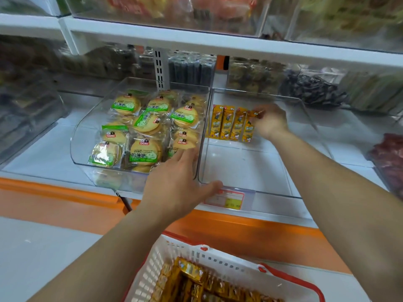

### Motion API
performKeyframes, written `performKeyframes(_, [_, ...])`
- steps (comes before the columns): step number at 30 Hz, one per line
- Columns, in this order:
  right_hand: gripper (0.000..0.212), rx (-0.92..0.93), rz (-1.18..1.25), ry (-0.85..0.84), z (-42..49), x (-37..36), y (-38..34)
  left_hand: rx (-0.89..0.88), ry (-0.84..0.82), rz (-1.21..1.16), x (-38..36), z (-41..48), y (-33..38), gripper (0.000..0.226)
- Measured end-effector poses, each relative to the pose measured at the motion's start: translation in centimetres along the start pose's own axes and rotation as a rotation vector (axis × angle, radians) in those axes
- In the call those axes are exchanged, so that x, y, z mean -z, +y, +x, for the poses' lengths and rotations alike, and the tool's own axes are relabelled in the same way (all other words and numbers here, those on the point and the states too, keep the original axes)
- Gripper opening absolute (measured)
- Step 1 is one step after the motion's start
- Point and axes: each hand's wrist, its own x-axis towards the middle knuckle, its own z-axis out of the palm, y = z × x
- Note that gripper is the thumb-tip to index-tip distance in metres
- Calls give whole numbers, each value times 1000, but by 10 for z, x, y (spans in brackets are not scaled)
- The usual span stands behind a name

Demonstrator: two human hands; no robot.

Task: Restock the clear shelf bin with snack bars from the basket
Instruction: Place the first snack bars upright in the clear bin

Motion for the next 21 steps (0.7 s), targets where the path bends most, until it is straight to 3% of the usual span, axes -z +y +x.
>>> performKeyframes(10, [41, -97, 35, 49, -6, 2, 7, 26, -42, -27, 4, 0, 5, 87])
performKeyframes(13, [33, -4, 10, 36, -31, 22, 0, 39, -67, -125, 14, -2, 6, 81])
performKeyframes(16, [24, 150, 43, -29, -75, 50, -16, -2, 40, -156, 31, -13, 12, 71])
performKeyframes(19, [16, 318, 91, -149, -136, 79, -32, -106, 79, -165, 45, -38, 17, 47])
performKeyframes(21, [12, 383, 115, -255, -178, 92, -37, -148, -22, -192, 46, -60, 18, 27])
